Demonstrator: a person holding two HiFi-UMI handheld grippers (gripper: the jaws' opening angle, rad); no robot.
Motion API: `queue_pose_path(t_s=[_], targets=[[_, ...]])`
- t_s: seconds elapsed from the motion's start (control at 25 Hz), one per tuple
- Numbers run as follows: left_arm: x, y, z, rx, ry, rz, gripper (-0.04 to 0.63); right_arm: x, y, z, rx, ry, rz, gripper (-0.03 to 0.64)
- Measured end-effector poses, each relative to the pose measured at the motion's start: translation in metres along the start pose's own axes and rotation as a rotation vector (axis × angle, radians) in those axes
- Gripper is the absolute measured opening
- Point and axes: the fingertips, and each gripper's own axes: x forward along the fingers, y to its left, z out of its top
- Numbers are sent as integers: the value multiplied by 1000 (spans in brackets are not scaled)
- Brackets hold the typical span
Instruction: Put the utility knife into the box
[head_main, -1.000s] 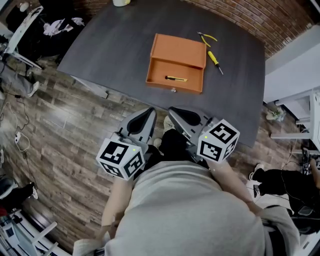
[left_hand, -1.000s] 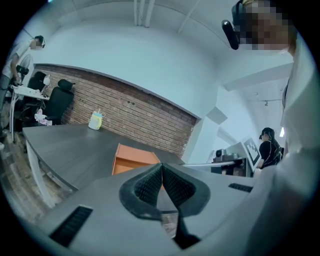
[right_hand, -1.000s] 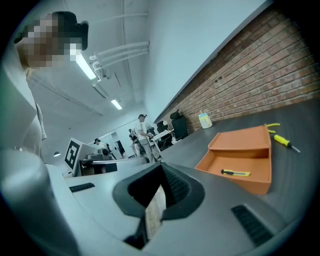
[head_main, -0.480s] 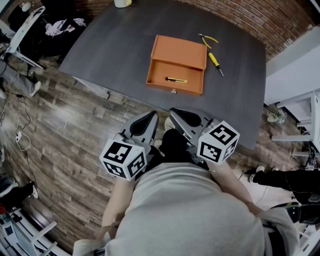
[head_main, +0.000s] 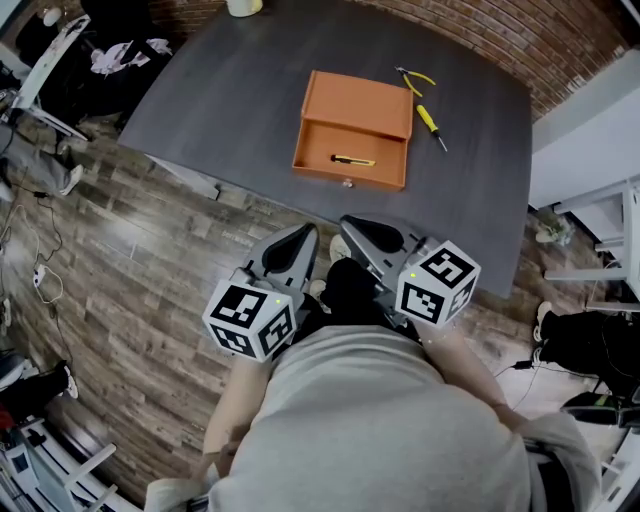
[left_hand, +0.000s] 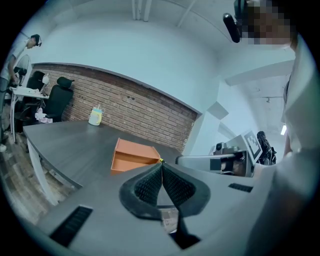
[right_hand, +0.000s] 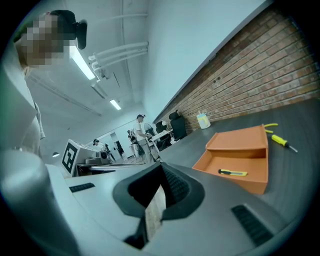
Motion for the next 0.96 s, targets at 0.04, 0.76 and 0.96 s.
queue_pose_path(t_s=[0.04,0.76,0.96], targets=[[-1,1,0,-2,1,1,21,0,0,0,0,-2,0,6],[-13,12,-3,-41,-25,38,21,-3,5,-7,21,12,1,6],[-13,15,-2,-45,-36,55,21,-5,1,-7,22,13,6,6]])
